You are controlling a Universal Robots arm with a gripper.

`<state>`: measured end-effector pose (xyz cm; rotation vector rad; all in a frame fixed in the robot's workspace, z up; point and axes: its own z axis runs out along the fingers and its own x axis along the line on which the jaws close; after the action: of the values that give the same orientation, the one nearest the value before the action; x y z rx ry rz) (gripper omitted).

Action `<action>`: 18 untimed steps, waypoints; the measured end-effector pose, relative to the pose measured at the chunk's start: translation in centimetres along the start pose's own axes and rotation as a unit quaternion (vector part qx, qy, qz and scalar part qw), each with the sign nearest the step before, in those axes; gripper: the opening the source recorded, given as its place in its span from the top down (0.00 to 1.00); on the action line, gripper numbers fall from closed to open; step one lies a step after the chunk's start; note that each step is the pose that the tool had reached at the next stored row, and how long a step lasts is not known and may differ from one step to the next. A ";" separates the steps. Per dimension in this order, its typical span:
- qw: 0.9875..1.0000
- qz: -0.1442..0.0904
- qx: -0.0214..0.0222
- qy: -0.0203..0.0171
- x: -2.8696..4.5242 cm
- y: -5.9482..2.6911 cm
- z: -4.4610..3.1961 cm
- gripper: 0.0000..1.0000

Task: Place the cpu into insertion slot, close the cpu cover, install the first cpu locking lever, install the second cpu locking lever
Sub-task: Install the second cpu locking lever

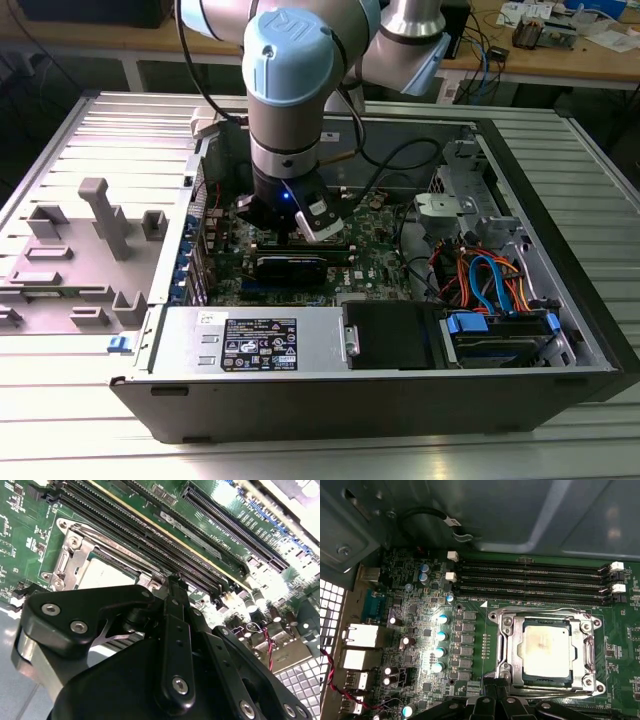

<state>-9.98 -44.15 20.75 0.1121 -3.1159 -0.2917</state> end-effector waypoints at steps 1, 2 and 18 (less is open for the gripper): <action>1.000 0.000 -0.002 0.000 0.01 -0.04 0.04 0.89; 1.000 0.000 -0.003 0.000 0.02 -0.07 0.08 0.89; 1.000 -0.001 -0.015 -0.002 0.17 -0.35 0.46 0.89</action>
<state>-10.14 -44.41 20.24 0.1129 -3.1143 -0.3378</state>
